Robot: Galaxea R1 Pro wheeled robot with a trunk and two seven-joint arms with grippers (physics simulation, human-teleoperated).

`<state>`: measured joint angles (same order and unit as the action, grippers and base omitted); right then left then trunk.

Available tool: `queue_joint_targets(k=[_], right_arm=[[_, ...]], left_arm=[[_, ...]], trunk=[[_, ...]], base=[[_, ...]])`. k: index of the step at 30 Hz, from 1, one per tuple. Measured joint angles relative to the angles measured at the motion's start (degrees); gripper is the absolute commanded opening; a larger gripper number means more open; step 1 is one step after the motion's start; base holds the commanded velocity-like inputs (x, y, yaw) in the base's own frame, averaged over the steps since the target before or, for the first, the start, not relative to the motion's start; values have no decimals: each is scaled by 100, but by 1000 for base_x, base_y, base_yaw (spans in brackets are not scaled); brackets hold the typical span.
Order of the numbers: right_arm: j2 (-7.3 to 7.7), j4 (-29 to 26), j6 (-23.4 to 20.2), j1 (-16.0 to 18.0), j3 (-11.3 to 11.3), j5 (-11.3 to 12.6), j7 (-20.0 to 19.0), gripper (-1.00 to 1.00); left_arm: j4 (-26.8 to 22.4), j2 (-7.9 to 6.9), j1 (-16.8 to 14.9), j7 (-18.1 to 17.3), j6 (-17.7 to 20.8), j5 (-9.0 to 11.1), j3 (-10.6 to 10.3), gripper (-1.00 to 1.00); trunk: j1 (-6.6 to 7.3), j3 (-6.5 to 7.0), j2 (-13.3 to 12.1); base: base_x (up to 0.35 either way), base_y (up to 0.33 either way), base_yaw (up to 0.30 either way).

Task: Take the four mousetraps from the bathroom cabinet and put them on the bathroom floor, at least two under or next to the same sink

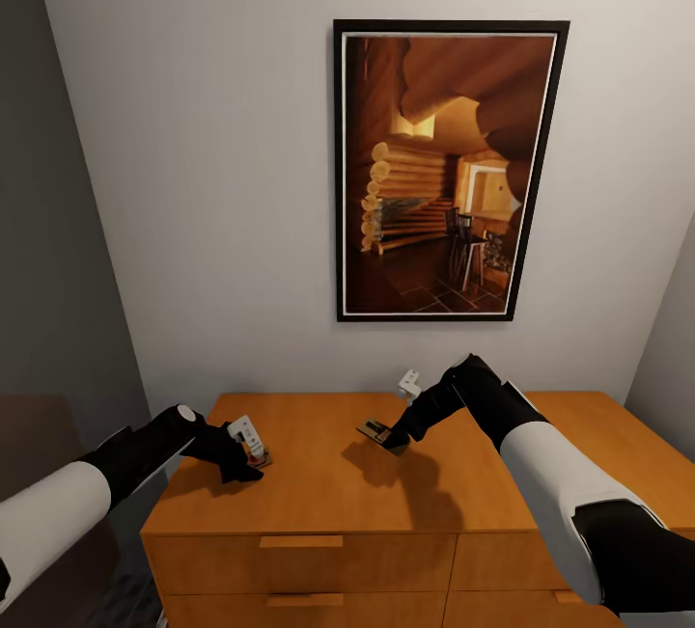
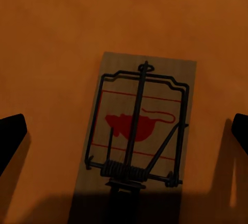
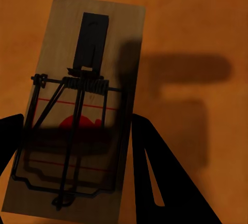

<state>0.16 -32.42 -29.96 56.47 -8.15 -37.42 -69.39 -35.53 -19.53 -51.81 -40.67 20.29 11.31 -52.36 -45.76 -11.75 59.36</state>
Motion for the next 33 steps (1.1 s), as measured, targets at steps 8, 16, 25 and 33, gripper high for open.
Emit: queue_joint_targets(k=[8, 16, 25, 33], right_arm=[[0, 0, 0, 0, 0, 0, 0, -100], [0, 0, 0, 0, 0, 0, 0, -100], [0, 0, 0, 0, 0, 0, 2, -100], [0, 0, 0, 0, -1, 0, -1, -100]], left_arm=[[0, 0, 0, 0, 2, 0, 0, 100], [0, 0, 0, 0, 3, 0, 3, 100], [-1, 0, 0, 2, 1, 1, -3, 100], [-4, -1, -4, 3, 6, 30, -3, 100]], trunk=[[0, 0, 0], [0, 0, 0], [0, 0, 0], [-21, -16, 40]], base=[[0, 0, 0], [0, 0, 0], [0, 0, 0], [0, 0, 0]])
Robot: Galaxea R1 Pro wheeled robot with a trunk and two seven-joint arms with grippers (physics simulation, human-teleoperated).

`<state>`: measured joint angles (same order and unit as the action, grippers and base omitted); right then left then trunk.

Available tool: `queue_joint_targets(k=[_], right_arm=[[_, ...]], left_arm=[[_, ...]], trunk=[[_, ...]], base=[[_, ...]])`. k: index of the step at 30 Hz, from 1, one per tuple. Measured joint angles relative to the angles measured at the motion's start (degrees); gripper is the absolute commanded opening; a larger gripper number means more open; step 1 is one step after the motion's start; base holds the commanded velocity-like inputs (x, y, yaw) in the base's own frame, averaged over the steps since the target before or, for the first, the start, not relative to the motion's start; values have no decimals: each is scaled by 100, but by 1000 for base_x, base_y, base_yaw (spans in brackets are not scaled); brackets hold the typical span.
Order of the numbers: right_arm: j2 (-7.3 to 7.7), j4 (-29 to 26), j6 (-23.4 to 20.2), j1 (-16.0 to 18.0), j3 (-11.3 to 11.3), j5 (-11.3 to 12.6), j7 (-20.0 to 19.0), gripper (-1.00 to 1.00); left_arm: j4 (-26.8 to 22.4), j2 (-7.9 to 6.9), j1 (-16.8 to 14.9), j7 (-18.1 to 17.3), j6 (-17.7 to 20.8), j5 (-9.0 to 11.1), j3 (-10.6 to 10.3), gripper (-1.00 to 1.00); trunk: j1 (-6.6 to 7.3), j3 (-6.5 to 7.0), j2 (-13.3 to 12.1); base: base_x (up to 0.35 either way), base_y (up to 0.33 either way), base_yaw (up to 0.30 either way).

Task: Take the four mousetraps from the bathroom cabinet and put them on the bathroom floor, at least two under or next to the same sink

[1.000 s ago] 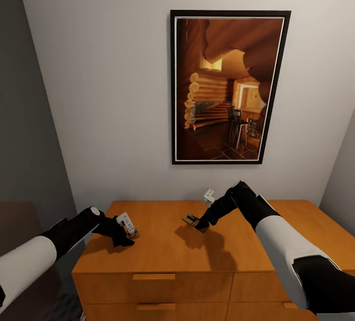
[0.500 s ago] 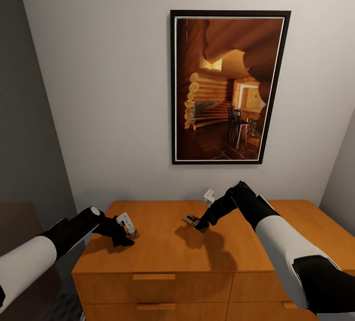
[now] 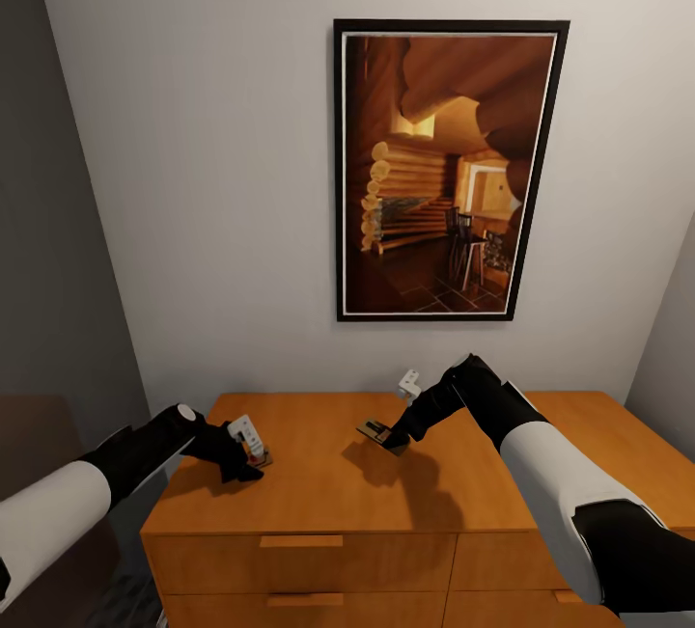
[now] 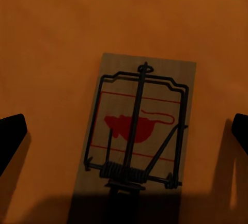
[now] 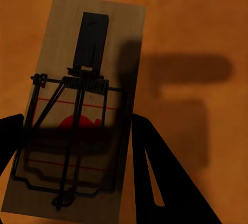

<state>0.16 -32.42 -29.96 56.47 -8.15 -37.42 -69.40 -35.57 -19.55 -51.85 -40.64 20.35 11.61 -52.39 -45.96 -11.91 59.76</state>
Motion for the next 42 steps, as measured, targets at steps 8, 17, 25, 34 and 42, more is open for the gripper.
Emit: queue_joint_targets(k=[8, 17, 25, 34, 42], right_arm=[[0, 0, 0, 0, 0, 0, 1, -100], [-1, 0, 0, 0, 0, 1, 1, -100], [0, 0, 0, 0, 0, 0, 3, -100], [0, 0, 0, 0, 0, 0, 3, -100], [0, 0, 0, 0, 0, 0, 2, -100]], left_arm=[[0, 1, -35, 4, 6, 2, -11, 100], [3, 5, -47, 2, -3, -16, -31, 100], [5, 16, -55, -2, 14, -36, -34, 100], [4, 18, -54, -6, 33, -43, -18, 100], [4, 18, -52, -8, 38, -44, -12, 100]], trunk=[[-45, -37, 82], [-45, -37, 82], [-45, -38, 82], [-45, -38, 81], [-45, -38, 81]], base=[[0, 0, 0], [0, 0, 0], [0, 0, 0], [0, 0, 0], [0, 0, 0]])
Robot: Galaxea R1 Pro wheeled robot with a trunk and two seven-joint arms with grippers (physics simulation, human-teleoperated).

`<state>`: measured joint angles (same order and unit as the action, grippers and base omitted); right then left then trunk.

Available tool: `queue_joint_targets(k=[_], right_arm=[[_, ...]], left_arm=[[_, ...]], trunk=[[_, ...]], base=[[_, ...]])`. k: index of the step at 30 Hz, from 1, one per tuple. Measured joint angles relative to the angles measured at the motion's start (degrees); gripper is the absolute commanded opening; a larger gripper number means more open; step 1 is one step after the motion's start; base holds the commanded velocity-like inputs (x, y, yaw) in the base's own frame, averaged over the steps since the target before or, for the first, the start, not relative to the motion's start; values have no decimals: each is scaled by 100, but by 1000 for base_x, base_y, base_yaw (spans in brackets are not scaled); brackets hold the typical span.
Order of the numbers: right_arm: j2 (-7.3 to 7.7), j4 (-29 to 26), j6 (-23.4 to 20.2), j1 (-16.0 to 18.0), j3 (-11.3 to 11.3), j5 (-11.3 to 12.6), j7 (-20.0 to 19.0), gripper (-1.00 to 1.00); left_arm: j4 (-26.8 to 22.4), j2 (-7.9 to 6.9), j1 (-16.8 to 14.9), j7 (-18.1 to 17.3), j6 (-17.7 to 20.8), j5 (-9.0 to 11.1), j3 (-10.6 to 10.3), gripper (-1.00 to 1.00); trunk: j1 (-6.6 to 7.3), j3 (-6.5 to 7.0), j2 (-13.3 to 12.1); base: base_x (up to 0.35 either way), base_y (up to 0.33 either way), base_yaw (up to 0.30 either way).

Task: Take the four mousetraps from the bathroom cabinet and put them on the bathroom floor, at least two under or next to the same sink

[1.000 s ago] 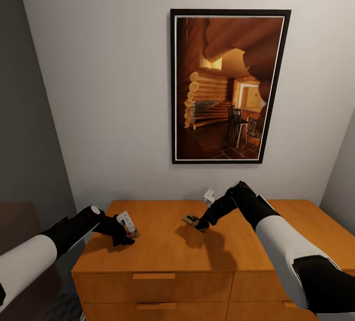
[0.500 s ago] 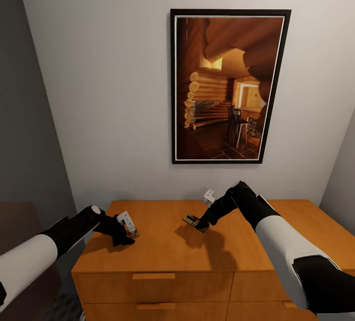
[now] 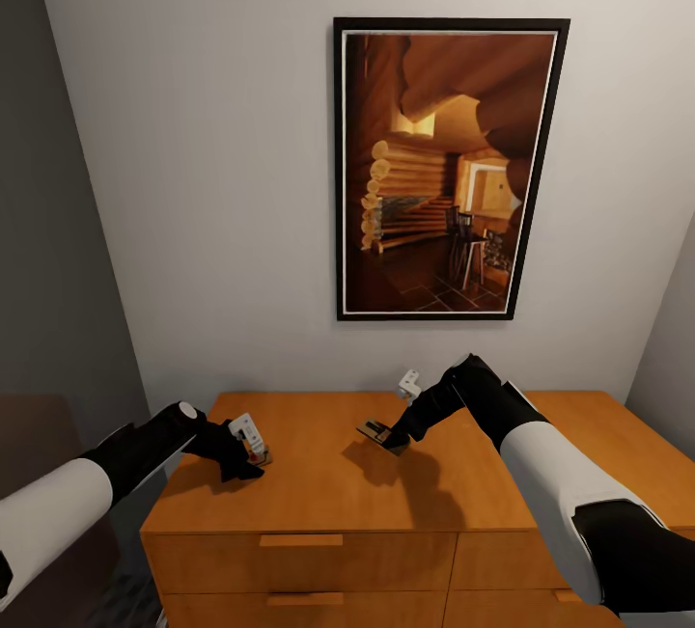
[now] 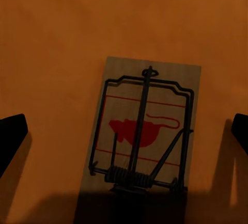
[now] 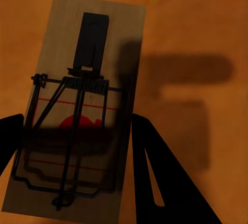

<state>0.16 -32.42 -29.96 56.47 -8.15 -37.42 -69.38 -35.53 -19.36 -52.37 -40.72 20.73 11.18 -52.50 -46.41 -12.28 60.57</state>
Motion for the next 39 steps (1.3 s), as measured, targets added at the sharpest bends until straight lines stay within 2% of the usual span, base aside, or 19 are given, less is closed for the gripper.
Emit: queue_joint_targets(k=[4, 5, 6, 7, 9, 12, 39], right_arm=[[0, 0, 0, 0, 0, 0, 0, -100], [0, 0, 0, 0, 0, 0, 1, -100], [0, 0, 0, 0, 0, 1, 0, -100], [0, 0, 0, 0, 0, 0, 2, -100], [0, 0, 0, 0, 0, 0, 2, -100], [0, 0, 0, 0, 1, 0, -1, -100], [-1, 0, 0, 0, 0, 0, -1, -100]], left_arm=[[2, 2, -5, -5, 0, -9, -6, 100], [2, 2, -7, -8, 3, -9, -11, -100], [-8, 5, 20, -29, 50, 96, -14, -100], [-10, 7, 26, -38, 58, 117, -14, -100], [-10, 9, 26, -43, 58, 118, -13, -100], [2, 9, -3, -11, -1, -2, -6, -100], [-3, 47, -3, -37, 17, 6, -17, -100]], trunk=[[0, 0, 0], [0, 0, 0], [1, 0, 2], [1, 0, 2], [1, 0, 1], [0, 0, 0], [0, 0, 0]], base=[[0, 0, 0], [0, 0, 0], [0, 0, 0], [0, 0, 0], [0, 0, 0], [0, 0, 0], [0, 0, 0]])
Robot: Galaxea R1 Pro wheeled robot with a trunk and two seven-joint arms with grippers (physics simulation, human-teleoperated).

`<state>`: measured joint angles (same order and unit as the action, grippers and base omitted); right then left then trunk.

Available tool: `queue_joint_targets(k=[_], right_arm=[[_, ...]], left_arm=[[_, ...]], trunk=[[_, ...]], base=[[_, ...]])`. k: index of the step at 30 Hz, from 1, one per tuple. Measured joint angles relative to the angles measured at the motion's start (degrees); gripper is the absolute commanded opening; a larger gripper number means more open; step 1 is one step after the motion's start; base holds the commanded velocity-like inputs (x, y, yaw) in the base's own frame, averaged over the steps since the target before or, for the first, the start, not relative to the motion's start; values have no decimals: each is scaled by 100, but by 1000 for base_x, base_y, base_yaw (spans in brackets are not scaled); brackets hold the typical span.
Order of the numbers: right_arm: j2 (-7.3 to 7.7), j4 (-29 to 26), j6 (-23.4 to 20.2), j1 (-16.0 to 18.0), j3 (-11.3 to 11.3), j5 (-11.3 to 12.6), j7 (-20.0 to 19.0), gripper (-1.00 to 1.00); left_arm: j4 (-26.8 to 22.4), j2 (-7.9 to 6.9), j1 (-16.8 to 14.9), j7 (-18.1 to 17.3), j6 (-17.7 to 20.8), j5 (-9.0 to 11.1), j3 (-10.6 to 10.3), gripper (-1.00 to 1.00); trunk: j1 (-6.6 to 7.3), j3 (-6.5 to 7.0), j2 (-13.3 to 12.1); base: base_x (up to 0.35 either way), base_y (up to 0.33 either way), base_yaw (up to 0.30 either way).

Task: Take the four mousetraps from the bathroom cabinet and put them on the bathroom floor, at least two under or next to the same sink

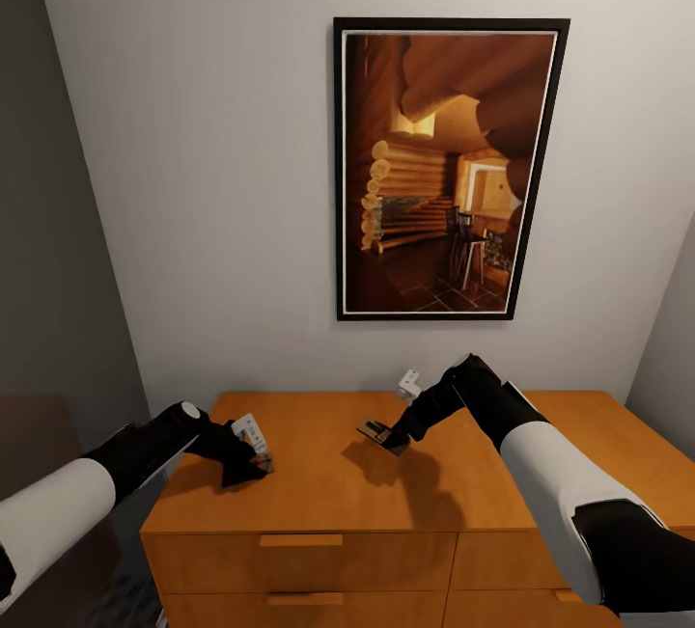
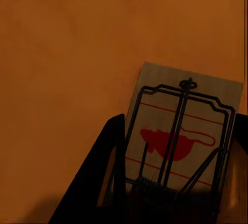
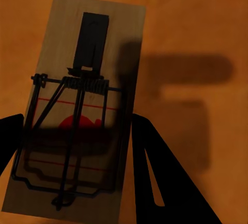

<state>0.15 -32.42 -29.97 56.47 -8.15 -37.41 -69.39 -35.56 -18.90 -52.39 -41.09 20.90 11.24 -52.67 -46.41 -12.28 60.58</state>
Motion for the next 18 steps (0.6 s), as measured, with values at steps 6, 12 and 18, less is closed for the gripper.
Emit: queue_joint_targets(k=[6, 12, 18], right_arm=[[1, 0, 0, 0, 0, 0, -1, -100], [1, 0, 0, 0, 0, 0, 1, -100], [-1, 0, 0, 0, 0, 0, 1, -100]], left_arm=[[1, 93, 2, 17, 5, -17, -2, -100], [-2, 103, 63, 0, 25, 4, -8, -100], [-2, 104, 63, 2, 23, 4, -9, -100]], trunk=[[0, 0, 0], [131, 106, -241], [262, 214, -482]], base=[[0, 0, 0], [0, 0, 0], [0, 0, 0]])
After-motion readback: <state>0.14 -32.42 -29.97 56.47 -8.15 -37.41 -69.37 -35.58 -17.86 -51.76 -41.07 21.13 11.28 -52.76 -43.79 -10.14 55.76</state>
